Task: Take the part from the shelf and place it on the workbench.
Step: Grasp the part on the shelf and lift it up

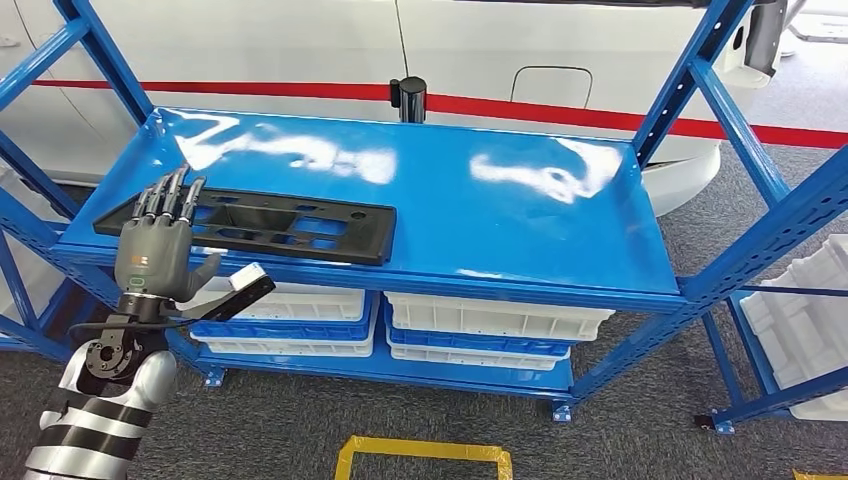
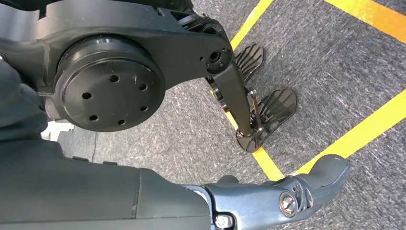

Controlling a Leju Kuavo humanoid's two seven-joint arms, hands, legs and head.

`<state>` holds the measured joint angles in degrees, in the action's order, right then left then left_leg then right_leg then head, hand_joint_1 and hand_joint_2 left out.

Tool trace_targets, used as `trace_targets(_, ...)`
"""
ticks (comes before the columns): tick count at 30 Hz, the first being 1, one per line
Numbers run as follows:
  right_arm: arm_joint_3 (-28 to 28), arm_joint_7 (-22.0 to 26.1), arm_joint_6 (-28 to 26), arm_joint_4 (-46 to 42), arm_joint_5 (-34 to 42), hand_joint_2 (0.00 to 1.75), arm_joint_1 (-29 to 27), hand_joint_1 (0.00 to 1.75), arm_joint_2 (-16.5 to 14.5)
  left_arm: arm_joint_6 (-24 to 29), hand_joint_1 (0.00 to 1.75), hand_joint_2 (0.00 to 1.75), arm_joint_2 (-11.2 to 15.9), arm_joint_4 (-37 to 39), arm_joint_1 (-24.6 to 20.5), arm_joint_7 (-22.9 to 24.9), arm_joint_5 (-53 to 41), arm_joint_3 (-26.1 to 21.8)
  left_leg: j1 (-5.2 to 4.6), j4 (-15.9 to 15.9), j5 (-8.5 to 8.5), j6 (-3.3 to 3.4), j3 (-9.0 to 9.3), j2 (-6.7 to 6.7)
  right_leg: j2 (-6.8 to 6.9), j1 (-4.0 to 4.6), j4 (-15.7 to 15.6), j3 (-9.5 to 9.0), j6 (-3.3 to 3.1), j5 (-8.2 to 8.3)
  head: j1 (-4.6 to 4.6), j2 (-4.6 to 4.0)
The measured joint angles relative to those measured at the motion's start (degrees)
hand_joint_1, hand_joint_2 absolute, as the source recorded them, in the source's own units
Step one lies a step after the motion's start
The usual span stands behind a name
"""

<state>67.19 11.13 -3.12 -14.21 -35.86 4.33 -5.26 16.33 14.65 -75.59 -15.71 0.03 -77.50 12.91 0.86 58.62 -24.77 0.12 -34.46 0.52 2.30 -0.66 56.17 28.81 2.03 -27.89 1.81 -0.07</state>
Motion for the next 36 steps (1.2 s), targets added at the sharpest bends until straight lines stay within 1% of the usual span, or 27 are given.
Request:
trace_targets(8, 0.00, 0.05, 0.15, -0.01, -0.40, 0.00, 0.01, 0.00, 0.02, 0.22, 0.00, 1.75, 0.32, 5.69, -0.89, -0.12, 0.61, -2.04, 0.00, 0.00, 0.00, 0.00, -0.01, 0.00, 0.00, -0.01, 0.01, 0.01, 0.00, 0.00, 0.00, 0.00)
trace_targets(20, 0.00, 0.01, 0.11, 0.00, -0.73, 0.00, 0.01, 0.00, 0.02, 0.16, 0.00, 1.75, 0.32, 8.39, -1.25, -0.20, 0.62, -2.59, 0.00, 0.00, 0.00, 0.00, -0.01, 0.00, 0.00, 0.00, 0.01, 0.04, 0.00, 0.00, -0.01, 0.00)
trace_targets(26, -0.01, 0.17, 0.32, -0.01, -1.55, 0.00, 0.02, 0.00, 0.02, 2.28, 0.00, 1.75, 0.31, 11.40, -3.45, -0.73, 0.50, -2.89, 0.00, 0.00, 0.00, 0.00, -0.01, -0.01, 0.01, 0.00, 0.02, 0.03, 0.00, 0.00, -0.01, 0.00)
trace_targets(30, -0.02, 0.38, 0.40, 0.01, -1.87, 0.00, 0.02, 0.00, 0.02, 2.67, 0.00, 1.75, 0.28, 13.27, -5.30, -1.10, 0.63, -3.09, 0.00, 0.00, 0.01, 0.00, -0.01, -0.01, 0.01, -0.01, 0.02, 0.03, 0.00, 0.00, -0.01, 0.00)
trace_targets(36, -0.02, 0.39, 0.42, 0.01, -1.91, 0.00, 0.03, 0.00, 0.02, 2.65, 0.00, 1.75, 0.27, 13.66, -5.60, -1.18, 0.63, -3.09, 0.00, 0.00, 0.01, 0.00, -0.01, -0.01, 0.01, 0.00, 0.02, 0.02, 0.00, 0.00, -0.02, 0.00)
